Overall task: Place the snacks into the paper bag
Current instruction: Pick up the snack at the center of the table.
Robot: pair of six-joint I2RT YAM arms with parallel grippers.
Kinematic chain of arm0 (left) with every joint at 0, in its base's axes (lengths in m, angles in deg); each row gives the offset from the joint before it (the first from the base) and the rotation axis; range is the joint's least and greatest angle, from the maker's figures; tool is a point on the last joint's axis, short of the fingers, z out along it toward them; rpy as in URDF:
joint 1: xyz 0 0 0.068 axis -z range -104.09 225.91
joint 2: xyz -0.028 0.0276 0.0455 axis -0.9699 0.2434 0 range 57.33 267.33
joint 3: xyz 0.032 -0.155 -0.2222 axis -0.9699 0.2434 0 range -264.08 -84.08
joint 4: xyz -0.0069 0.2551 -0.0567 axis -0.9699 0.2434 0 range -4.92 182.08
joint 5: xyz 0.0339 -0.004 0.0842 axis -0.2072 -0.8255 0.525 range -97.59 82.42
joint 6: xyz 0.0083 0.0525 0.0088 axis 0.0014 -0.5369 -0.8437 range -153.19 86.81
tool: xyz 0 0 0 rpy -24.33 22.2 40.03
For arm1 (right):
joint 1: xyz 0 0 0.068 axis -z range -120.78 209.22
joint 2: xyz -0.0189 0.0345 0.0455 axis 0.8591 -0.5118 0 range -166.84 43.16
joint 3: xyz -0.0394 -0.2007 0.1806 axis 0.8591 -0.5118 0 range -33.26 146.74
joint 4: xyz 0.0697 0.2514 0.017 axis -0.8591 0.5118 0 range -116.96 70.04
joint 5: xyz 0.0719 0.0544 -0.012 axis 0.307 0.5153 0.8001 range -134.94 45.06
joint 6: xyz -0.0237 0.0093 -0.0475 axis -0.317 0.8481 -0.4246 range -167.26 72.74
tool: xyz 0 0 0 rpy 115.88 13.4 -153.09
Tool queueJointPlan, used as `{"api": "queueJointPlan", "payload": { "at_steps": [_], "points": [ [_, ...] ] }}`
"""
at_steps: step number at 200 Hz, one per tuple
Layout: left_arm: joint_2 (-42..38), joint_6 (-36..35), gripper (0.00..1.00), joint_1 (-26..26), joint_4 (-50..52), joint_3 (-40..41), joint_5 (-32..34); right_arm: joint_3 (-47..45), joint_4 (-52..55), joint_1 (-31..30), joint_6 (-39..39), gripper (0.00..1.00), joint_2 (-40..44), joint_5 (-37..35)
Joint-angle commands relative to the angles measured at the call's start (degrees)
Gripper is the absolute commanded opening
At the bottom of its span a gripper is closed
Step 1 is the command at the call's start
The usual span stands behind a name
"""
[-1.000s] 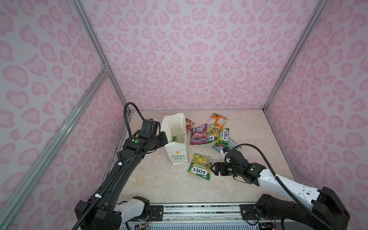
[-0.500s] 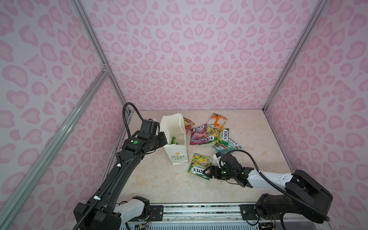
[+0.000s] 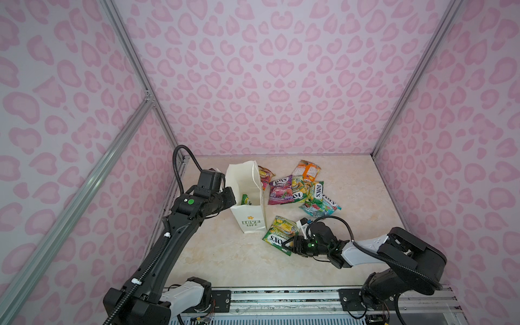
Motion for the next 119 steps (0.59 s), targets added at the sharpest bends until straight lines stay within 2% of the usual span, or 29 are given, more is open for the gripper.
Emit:
{"api": "queueJointPlan", "payload": {
  "at_steps": [1, 32, 70, 88, 119],
  "points": [
    [0.19, 0.22, 0.03, -0.09, 2.17, 0.37, -0.19, -0.67, 1.46, 0.31, 3.19, 0.50, -2.73, -2.87],
    [-0.16, 0.29, 0.03, -0.05, 2.19, 0.23, -0.07, -1.03, -0.54, 0.68, 4.51, 0.39, -4.88, -4.63],
    [-0.07, -0.01, 0.03, -0.08, 2.31, 0.37, -0.01, -1.01, -1.09, 0.65, 4.17, 0.21, -4.91, -4.96],
    [0.08, -0.21, 0.03, -0.10, 2.28, 0.29, 0.01, -0.69, 0.73, 0.68, 2.94, 0.13, -2.72, -5.66],
    [0.36, -0.39, 0.03, -0.10, 2.35, -0.22, -0.26, 1.62, 10.92, -0.24, -1.63, 0.10, 4.75, -9.07]
  ]
}}
